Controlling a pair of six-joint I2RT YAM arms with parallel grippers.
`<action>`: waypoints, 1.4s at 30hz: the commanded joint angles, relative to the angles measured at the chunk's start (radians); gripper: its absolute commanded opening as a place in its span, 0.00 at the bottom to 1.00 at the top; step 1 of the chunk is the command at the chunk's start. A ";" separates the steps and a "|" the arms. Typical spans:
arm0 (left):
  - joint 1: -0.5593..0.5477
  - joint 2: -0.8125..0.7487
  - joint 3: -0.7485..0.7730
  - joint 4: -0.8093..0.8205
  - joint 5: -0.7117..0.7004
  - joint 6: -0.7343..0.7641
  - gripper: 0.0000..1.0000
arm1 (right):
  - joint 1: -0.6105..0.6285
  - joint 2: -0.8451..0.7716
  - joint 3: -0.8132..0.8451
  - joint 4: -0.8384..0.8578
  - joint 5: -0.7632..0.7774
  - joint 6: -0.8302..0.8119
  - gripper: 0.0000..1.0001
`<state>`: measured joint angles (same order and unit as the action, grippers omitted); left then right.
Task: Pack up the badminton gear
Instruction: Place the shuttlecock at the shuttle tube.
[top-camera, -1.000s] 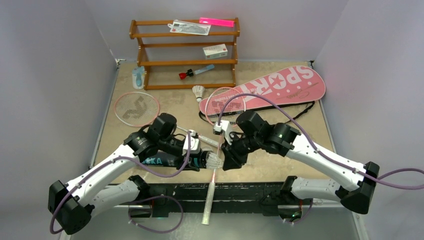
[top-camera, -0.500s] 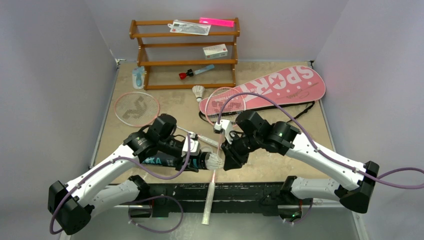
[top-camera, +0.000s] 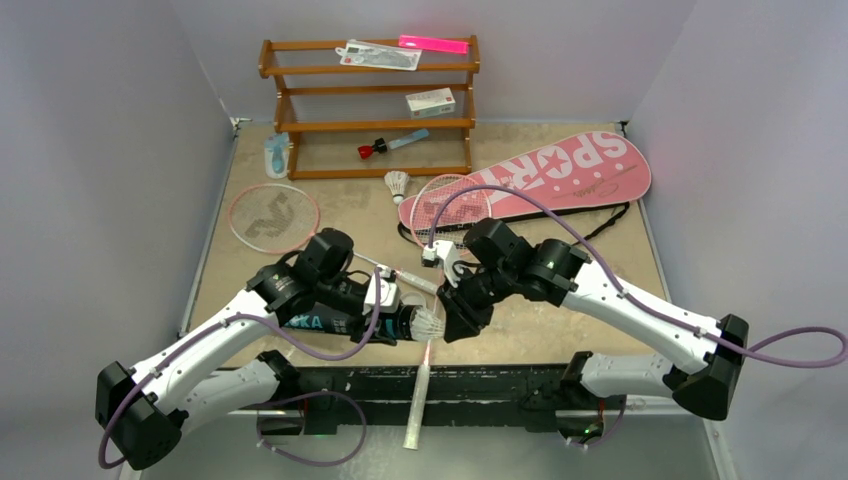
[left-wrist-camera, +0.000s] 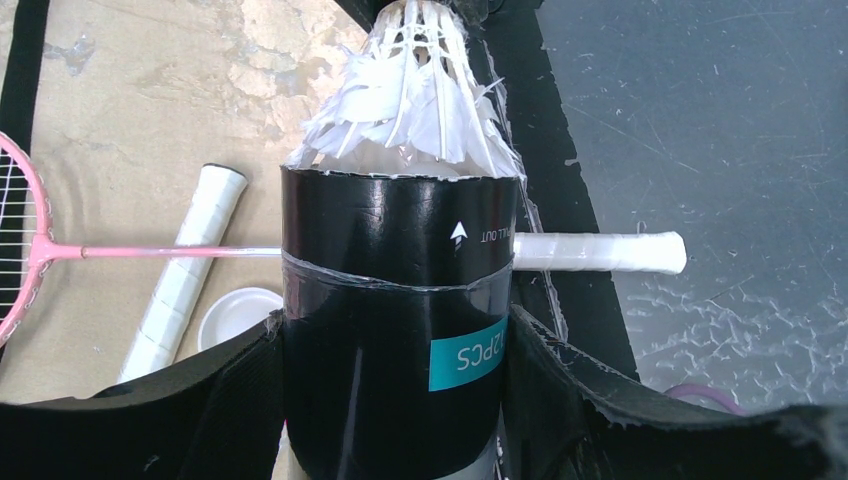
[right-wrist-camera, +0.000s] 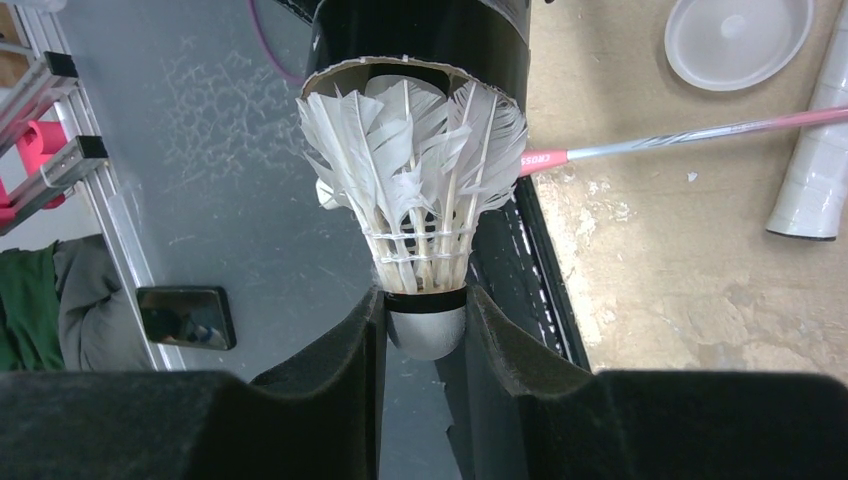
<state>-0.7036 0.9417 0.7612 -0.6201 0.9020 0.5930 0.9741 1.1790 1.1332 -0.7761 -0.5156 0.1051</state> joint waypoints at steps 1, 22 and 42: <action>-0.010 -0.010 0.031 0.026 0.033 0.031 0.40 | 0.000 0.013 0.047 -0.016 -0.034 0.001 0.00; -0.016 -0.060 0.027 0.016 0.089 0.082 0.39 | -0.013 -0.023 0.033 0.023 -0.081 0.031 0.00; -0.016 -0.020 0.035 0.020 0.044 0.038 0.39 | -0.026 0.006 0.043 -0.017 -0.065 0.008 0.00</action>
<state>-0.7147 0.9009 0.7612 -0.6262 0.9401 0.6476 0.9539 1.1728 1.1404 -0.7731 -0.5861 0.1284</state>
